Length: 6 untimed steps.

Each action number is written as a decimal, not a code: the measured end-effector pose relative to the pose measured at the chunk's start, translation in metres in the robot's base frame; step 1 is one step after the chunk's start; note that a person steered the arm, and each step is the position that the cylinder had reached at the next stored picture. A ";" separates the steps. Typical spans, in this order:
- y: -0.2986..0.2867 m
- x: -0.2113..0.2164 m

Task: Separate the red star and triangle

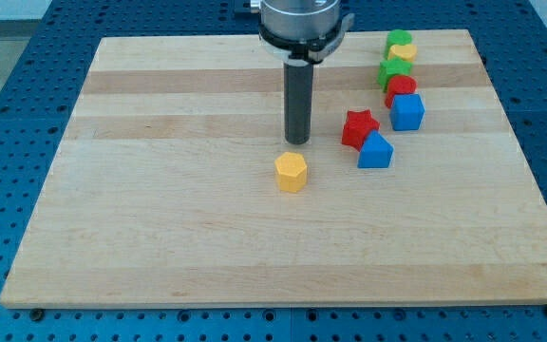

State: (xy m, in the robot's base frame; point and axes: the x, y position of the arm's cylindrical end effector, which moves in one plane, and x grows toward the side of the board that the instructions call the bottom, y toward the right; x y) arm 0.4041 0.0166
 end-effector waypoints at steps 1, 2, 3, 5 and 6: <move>0.030 -0.001; 0.062 -0.001; 0.089 -0.001; 0.105 0.021; 0.105 0.039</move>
